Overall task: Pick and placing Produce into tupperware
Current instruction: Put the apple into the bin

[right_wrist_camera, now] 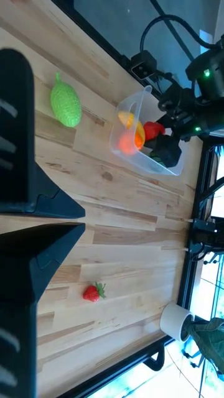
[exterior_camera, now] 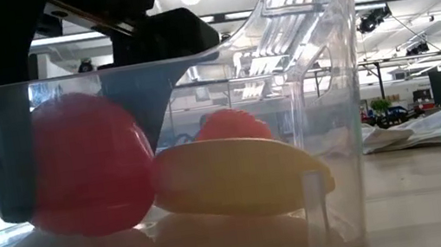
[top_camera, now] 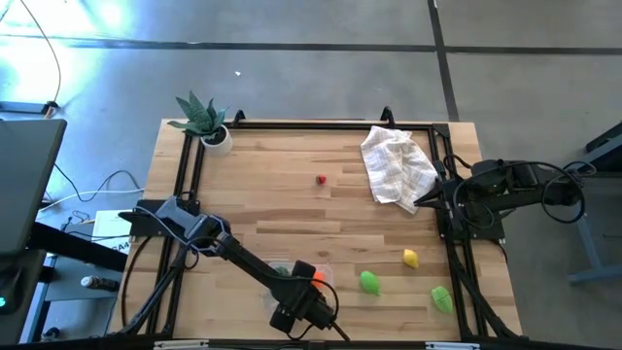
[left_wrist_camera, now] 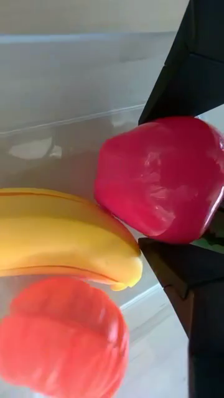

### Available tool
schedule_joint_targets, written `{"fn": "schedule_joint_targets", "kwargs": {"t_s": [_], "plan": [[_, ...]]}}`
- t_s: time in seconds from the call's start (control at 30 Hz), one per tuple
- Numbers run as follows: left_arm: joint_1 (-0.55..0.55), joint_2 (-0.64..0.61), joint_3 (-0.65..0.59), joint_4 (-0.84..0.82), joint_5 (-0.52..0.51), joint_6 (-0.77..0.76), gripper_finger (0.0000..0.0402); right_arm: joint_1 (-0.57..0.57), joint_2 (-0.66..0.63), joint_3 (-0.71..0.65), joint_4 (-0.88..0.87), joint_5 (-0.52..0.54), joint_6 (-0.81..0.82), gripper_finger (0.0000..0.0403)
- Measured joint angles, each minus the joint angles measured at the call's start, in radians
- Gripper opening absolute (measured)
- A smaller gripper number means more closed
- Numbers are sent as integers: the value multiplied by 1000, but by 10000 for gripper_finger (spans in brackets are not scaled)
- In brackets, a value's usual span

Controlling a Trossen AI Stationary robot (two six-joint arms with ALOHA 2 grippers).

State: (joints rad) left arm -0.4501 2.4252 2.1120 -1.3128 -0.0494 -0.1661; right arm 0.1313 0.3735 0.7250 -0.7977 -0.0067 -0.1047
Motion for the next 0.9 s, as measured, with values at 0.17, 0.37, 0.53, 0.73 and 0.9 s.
{"fn": "schedule_joint_targets", "kwargs": {"t_s": [0.17,0.37,0.53,0.73,0.9], "plan": [[6,0,0,-1,5,-7,287,0,0,0,0,0,0,16],[12,0,0,-1,16,-7,287,0,0,0,0,0,0,16],[12,0,0,-3,16,-15,289,0,0,0,0,0,0,16],[12,-1,0,-6,17,-14,319,0,0,0,0,0,0,16],[12,-1,0,-24,17,1,340,0,0,0,0,0,0,16]]}}
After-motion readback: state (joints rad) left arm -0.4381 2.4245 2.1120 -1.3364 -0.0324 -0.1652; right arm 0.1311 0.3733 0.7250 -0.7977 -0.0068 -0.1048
